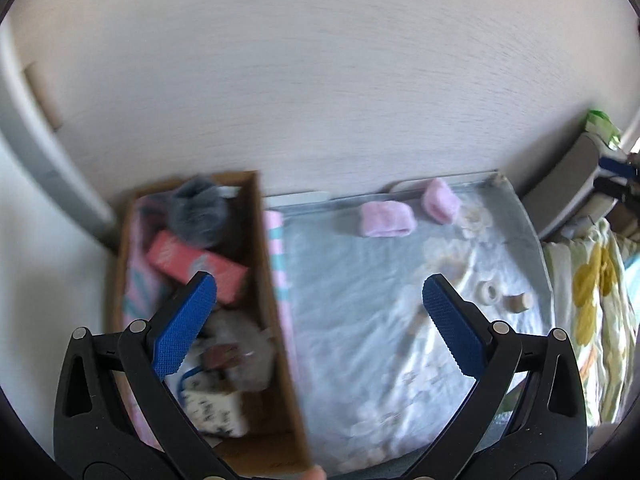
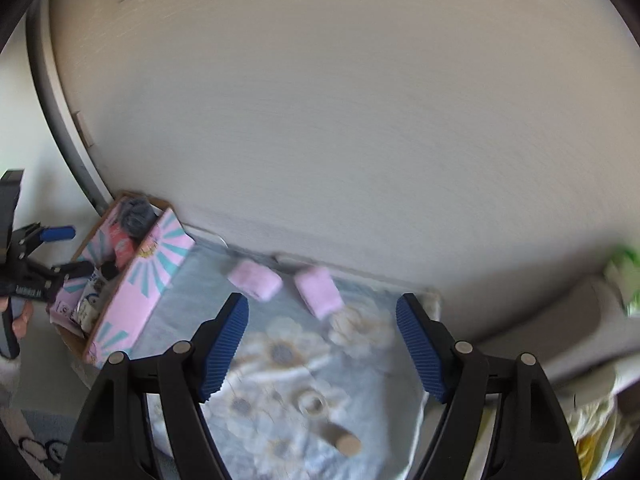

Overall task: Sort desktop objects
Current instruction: 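Withdraw both tools back toward the pink wristbands, then grasp a pink fuzzy wristband with each tool, then carry both pink wristbands into the cardboard box and release them, then withdraw both tools toward the tape roll and beige cap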

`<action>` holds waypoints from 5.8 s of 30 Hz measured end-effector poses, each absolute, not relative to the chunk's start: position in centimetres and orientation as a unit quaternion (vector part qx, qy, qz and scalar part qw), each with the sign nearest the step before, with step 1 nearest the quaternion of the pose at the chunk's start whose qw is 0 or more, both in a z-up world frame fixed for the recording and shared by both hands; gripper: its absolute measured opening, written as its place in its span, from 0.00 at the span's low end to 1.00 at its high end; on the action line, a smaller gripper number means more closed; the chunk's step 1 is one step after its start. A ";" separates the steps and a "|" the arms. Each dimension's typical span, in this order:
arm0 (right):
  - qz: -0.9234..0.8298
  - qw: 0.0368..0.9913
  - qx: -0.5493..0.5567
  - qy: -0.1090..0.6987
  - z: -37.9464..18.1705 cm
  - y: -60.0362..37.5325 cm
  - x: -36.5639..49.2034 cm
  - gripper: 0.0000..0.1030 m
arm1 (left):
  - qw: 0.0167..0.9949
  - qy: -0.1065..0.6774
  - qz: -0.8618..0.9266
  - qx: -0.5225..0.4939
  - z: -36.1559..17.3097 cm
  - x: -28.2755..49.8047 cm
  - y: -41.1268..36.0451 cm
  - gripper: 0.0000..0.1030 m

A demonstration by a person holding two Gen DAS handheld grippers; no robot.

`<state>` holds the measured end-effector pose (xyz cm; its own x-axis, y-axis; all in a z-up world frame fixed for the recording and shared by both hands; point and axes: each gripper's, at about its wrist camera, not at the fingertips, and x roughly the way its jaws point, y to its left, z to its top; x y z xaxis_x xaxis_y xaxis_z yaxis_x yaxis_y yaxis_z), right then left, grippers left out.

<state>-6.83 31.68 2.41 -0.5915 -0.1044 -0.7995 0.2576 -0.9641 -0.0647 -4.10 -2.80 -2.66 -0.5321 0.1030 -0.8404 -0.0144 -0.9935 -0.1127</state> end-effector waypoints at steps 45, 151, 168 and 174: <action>-0.827 0.251 0.481 0.149 -15.9 27.6 -18.6 0.22 | 0.005 -0.062 0.830 -0.554 -18.2 -16.2 8.5 0.37; -0.902 0.130 0.411 0.027 4.1 23.5 -6.5 0.80 | 0.000 -0.074 0.891 -0.448 0.8 -0.7 -3.7 1.00; -0.870 0.021 0.493 0.007 -9.0 38.8 1.9 0.79 | 0.257 0.090 0.856 -0.440 -10.0 -3.4 20.0 0.98; -0.858 0.042 0.513 0.000 -14.6 40.1 2.7 0.64 | 0.286 0.139 0.841 -0.437 -16.2 -3.5 24.7 0.88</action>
<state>2.69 40.12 -14.61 -0.4711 -0.0721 -0.8791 0.0717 -0.9965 0.0433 -3.47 24.67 -16.23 -0.4548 0.3597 -0.8147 -0.6026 -0.7979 -0.0159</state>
